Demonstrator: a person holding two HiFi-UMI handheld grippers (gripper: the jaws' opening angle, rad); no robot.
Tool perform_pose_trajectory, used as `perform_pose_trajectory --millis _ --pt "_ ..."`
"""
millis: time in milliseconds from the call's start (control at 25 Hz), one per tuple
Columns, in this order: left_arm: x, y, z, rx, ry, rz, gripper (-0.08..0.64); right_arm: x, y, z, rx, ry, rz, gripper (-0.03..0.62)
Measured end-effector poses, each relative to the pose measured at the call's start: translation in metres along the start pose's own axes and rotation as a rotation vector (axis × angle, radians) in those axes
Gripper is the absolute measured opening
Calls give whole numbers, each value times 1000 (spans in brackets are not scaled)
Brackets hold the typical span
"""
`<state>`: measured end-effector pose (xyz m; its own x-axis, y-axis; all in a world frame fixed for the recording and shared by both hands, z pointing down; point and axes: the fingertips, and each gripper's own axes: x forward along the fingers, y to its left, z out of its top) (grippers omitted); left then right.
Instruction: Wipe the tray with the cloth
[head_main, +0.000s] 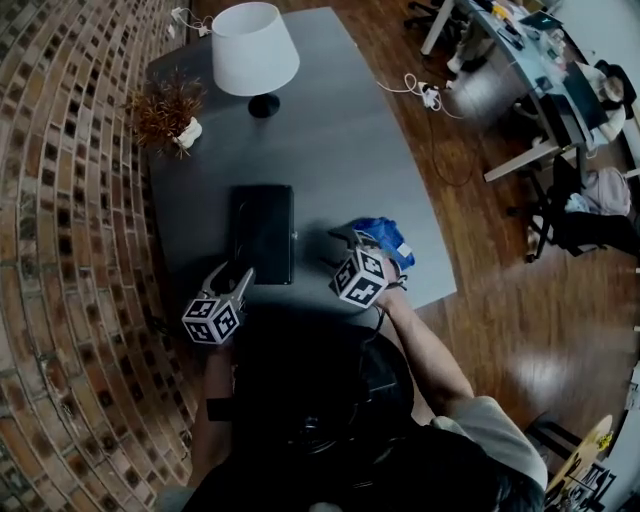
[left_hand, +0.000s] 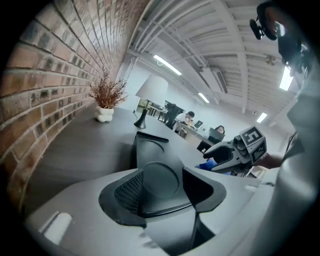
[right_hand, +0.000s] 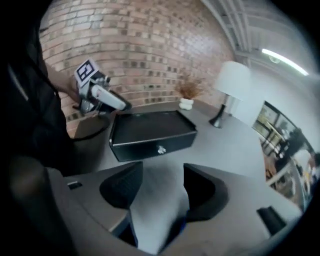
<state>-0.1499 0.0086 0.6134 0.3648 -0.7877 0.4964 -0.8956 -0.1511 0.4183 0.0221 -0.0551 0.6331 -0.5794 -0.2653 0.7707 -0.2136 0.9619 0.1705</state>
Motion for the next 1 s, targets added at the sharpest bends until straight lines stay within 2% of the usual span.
perform_pose_trajectory --millis 80,160,200,240,400,480,560,640,720,760,840,880,1000 --pt "7 2 -9 -51 30 -40 230 39 15 9 -135 79 43 249" --pt "10 -6 -10 -113 25 -96 212 66 18 15 -225 130 69 233" --pt "10 -11 -11 -130 27 -115 212 75 19 17 -262 145 85 207" --pt "10 -17 -13 -140 35 -132 204 81 19 18 -297 160 103 207" --pt "9 -31 -22 -142 56 -155 209 86 17 17 -402 215 175 201" --pt "9 -37 -21 -168 50 -174 209 86 11 13 -475 259 170 171" --pt "11 -47 -25 -159 65 -195 206 87 7 7 -542 305 159 152" --pt "12 -51 -27 -141 78 -201 206 89 5 6 -547 319 156 143" --pt "11 -51 -24 -97 80 -198 206 91 4 5 -501 324 160 126" --pt "11 -52 -19 -46 78 -188 206 93 5 2 -468 330 163 126" --pt "13 -57 -8 99 79 -171 206 96 6 -1 -405 321 155 126" --pt "17 -63 -5 167 90 -175 206 96 5 -1 -378 299 142 78" --pt "36 -73 -13 320 170 -204 207 95 2 0 -351 258 121 77"
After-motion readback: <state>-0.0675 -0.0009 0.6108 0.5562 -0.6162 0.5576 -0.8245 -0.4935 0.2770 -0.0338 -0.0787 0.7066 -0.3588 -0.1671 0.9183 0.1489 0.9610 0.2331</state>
